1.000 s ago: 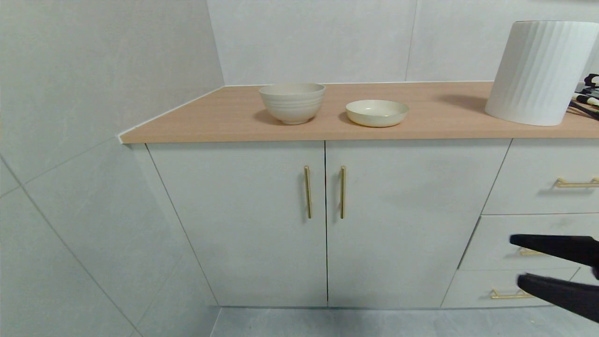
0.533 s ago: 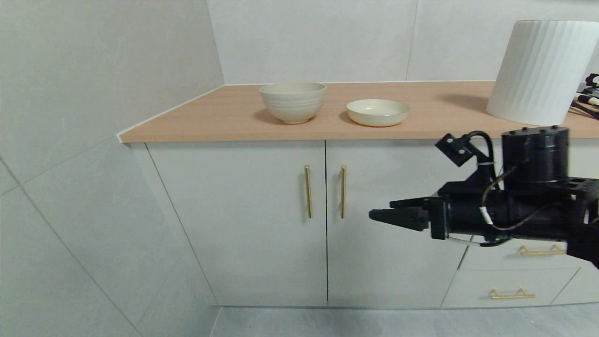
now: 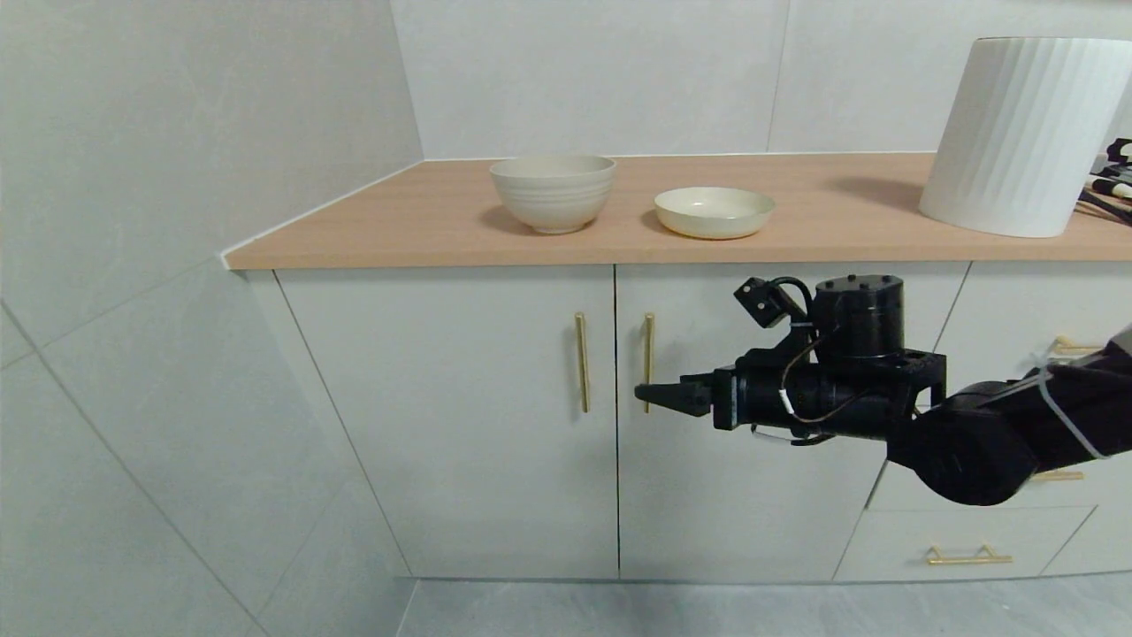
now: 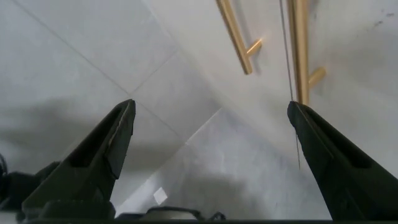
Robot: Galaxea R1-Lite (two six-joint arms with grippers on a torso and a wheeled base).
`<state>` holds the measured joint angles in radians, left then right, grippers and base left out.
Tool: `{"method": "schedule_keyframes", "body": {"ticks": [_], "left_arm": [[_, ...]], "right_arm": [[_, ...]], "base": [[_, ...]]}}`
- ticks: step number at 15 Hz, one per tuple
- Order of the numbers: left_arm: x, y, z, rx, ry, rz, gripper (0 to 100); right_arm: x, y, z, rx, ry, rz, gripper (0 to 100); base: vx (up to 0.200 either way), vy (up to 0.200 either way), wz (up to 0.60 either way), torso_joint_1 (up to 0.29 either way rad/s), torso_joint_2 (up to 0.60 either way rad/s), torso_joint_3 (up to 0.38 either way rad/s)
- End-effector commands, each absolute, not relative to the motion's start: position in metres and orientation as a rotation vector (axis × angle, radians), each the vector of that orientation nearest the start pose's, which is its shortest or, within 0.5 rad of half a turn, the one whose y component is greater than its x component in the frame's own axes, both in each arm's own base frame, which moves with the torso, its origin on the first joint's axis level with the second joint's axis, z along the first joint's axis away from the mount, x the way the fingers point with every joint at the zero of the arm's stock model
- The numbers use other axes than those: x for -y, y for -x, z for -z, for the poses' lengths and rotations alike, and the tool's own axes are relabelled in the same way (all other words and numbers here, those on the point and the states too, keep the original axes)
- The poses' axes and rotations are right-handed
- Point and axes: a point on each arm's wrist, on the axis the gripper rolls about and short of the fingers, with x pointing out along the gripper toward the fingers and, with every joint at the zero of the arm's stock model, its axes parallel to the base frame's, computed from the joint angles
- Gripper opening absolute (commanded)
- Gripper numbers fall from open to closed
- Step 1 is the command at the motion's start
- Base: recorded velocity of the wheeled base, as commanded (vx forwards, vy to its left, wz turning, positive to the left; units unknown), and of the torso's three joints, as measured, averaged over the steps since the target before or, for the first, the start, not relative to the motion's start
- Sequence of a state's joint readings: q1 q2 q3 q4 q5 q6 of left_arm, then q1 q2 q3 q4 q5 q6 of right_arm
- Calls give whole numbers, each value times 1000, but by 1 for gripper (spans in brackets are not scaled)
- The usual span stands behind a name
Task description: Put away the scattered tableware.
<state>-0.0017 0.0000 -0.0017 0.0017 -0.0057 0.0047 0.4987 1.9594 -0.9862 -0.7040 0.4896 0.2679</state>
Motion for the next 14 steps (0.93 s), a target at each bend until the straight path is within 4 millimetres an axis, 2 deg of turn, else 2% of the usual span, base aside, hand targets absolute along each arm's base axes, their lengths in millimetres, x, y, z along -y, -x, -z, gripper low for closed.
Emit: {"method": "schedule_keyframes", "body": {"ticks": [1,2,5,14], "left_arm": [[0,23,-76,0,-5,8,100],[0,23,-76,0,-5,8,100],[0,23,-76,0,-5,8,100],[0,23,-76,0,-5,8,100]], "right_arm": [[-196,-331,-131,-444,-255,-939,100],[-205,-336,-129,-446,-300,-938,100],[-210,-349,-123,-397,-333,-889,100],[-219,-365,-118,-319,-403,-809,100]], "base": [[0,0,0,0,0,0],[0,0,0,0,0,0],[0,0,0,0,0,0],[0,0,0,0,0,0]]}}
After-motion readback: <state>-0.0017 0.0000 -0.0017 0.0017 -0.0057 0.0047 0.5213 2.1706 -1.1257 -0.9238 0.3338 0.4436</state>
